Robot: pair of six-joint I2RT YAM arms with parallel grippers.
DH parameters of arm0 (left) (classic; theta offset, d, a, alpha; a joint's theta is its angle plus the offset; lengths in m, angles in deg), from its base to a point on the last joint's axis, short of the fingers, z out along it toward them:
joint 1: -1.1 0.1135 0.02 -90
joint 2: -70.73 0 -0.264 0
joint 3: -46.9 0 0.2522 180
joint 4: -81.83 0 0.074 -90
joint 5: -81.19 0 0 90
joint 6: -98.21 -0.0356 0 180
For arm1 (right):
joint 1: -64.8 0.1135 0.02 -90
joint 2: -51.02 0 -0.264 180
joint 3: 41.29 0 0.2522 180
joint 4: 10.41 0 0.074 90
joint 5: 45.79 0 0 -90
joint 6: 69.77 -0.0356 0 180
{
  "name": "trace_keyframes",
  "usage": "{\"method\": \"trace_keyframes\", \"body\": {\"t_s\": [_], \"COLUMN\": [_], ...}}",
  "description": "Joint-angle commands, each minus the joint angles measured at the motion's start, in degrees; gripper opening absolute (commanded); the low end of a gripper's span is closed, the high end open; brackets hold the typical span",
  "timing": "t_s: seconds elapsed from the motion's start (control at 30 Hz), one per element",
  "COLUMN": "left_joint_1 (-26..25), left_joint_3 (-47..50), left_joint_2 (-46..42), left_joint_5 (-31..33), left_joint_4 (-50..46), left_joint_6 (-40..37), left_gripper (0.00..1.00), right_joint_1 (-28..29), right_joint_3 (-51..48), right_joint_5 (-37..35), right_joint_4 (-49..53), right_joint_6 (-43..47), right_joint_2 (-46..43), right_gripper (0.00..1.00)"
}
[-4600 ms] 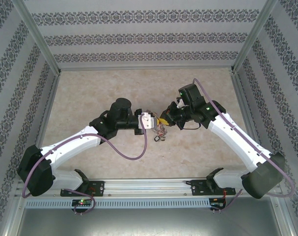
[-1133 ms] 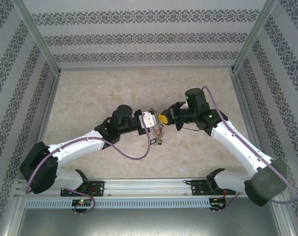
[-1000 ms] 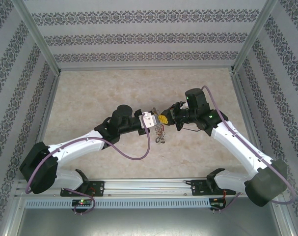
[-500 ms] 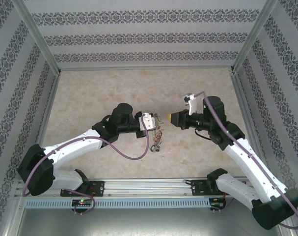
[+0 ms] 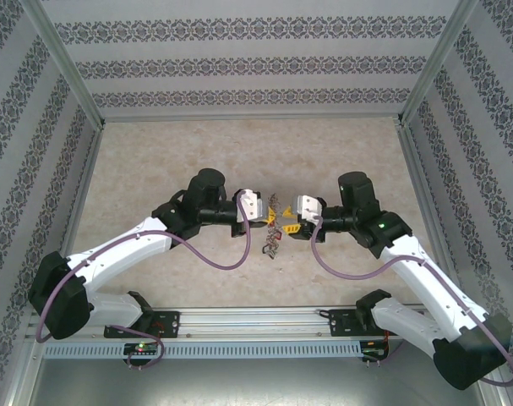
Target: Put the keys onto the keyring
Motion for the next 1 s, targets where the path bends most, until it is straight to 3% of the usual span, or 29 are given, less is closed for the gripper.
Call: {"method": "trace_keyframes", "body": {"t_s": [0.0, 0.5, 0.73, 0.83, 0.87, 0.9, 0.93, 0.97], "left_joint_1": [0.52, 0.52, 0.52, 0.52, 0.52, 0.52, 0.52, 0.64], "left_joint_3": [-2.58, -4.73, -5.27, -5.18, -5.10, -4.96, -4.71, -4.34], "left_joint_2": [0.39, 2.75, 3.39, 3.37, 3.31, 3.21, 3.02, 2.81], "left_joint_5": [-3.74, -5.23, -5.83, -5.74, -5.74, -5.69, -5.59, -5.56], "left_joint_4": [0.05, -0.82, -0.99, -0.98, -0.89, -0.67, -0.31, 0.24], "left_joint_6": [-0.67, -0.94, -0.99, -1.11, -1.10, -0.98, -0.62, 0.29], "left_gripper": [0.00, 0.00, 0.00, 0.00, 0.00, 0.00, 0.05, 0.17], "right_joint_1": [0.87, 2.03, 2.35, 2.22, 2.21, 2.14, 1.92, 1.50], "right_joint_3": [2.52, 3.76, 5.42, 5.80, 6.12, 6.44, 6.67, 6.86], "right_joint_5": [2.98, 1.63, 0.70, -0.46, -0.83, -1.06, -0.79, -0.11], "right_joint_4": [1.76, 2.94, 3.95, 4.22, 4.25, 4.23, 4.08, 3.73], "right_joint_6": [7.25, 4.79, 3.80, 2.69, 1.86, 0.81, -0.33, -1.64], "right_joint_2": [1.24, 2.71, 4.84, 5.51, 5.86, 6.31, 6.56, 6.80], "right_gripper": [0.33, 0.30, 0.20, 0.09, 0.00, 0.00, 0.00, 0.00]}}
